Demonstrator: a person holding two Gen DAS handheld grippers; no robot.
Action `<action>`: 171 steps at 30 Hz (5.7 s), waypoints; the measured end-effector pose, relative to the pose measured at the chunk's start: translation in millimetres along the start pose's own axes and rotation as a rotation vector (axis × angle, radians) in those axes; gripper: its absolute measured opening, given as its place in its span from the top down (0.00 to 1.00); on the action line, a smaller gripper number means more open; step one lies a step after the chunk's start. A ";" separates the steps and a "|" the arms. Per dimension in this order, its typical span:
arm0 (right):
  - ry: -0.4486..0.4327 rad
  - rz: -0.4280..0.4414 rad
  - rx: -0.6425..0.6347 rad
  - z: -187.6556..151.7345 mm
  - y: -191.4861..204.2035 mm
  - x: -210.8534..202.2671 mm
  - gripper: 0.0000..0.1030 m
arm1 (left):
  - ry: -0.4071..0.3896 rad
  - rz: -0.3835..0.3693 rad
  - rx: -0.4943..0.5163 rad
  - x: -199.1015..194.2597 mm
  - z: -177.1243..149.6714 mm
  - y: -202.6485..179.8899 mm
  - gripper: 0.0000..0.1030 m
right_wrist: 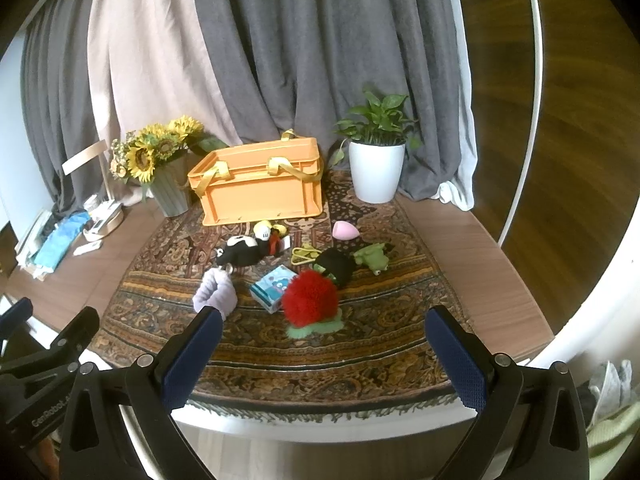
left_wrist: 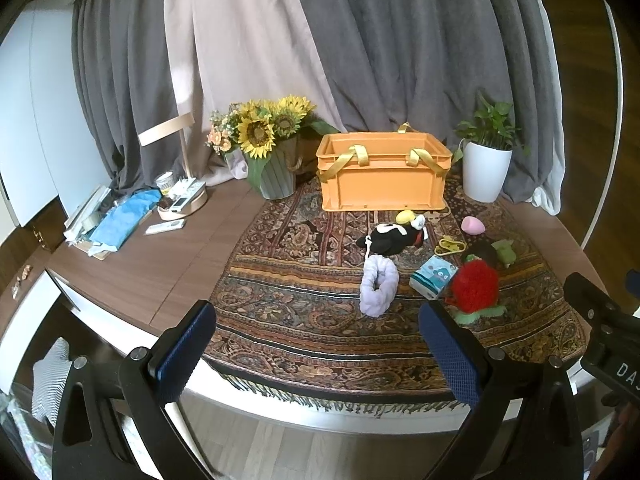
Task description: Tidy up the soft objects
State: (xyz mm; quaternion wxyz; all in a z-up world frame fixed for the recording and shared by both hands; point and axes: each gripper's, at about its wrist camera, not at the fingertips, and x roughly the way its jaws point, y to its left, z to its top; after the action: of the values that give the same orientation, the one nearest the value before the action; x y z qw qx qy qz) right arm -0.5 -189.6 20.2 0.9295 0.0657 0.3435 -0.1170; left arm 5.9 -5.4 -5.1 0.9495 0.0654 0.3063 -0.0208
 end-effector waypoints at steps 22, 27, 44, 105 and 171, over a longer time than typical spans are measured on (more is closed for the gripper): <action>0.002 -0.001 0.001 1.4 0.0 3.1 0.01 | 0.004 -0.004 -0.001 2.6 -0.3 -0.6 0.00; 0.000 -0.004 -0.001 1.2 0.7 3.0 0.01 | 0.005 -0.005 -0.002 2.5 0.1 -0.1 0.00; 0.005 0.001 -0.002 0.9 0.2 4.8 0.01 | 0.015 -0.005 -0.004 5.2 -4.4 -3.5 0.00; 0.310 0.029 -0.091 -26.5 16.9 234.4 0.39 | 0.265 -0.212 0.133 234.9 -17.0 -62.8 0.42; -0.142 0.310 -0.124 196.1 42.1 214.5 0.66 | -0.086 -0.237 -0.062 216.5 200.6 -42.6 0.74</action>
State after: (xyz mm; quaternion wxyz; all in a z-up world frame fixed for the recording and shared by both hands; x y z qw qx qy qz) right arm 290.7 -225.7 29.8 0.9606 0.0517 0.2694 0.0447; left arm 294.4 -74.9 24.8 0.9541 -0.0017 0.2715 -0.1262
